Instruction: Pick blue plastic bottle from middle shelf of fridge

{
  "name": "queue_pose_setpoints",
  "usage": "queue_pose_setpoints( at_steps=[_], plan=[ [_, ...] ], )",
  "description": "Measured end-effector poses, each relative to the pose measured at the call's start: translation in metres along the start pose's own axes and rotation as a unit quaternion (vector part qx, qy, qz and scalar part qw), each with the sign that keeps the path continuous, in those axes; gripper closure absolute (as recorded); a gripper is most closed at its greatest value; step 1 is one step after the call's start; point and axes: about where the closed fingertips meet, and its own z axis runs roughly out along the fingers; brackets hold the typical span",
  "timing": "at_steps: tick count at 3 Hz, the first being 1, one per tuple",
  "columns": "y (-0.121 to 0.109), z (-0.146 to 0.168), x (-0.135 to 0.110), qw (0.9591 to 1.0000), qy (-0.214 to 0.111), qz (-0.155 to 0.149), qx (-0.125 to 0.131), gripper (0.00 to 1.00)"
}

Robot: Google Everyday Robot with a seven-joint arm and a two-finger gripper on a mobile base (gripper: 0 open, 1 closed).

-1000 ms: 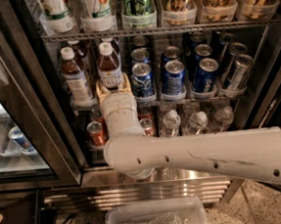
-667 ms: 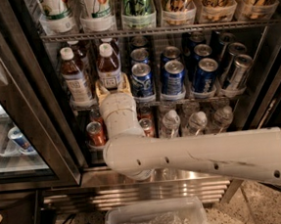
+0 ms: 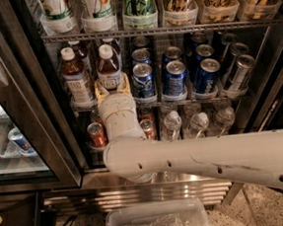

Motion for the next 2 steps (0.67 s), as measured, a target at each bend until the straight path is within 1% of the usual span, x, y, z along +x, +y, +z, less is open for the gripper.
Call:
queue_pose_setpoints(
  at_steps=[1, 2],
  plan=[
    [0.004, -0.003, -0.008, 0.9999, -0.005, 0.007, -0.009, 1.0],
    [0.017, -0.014, -0.038, 0.9986, -0.01, 0.031, -0.042, 1.0]
  ],
)
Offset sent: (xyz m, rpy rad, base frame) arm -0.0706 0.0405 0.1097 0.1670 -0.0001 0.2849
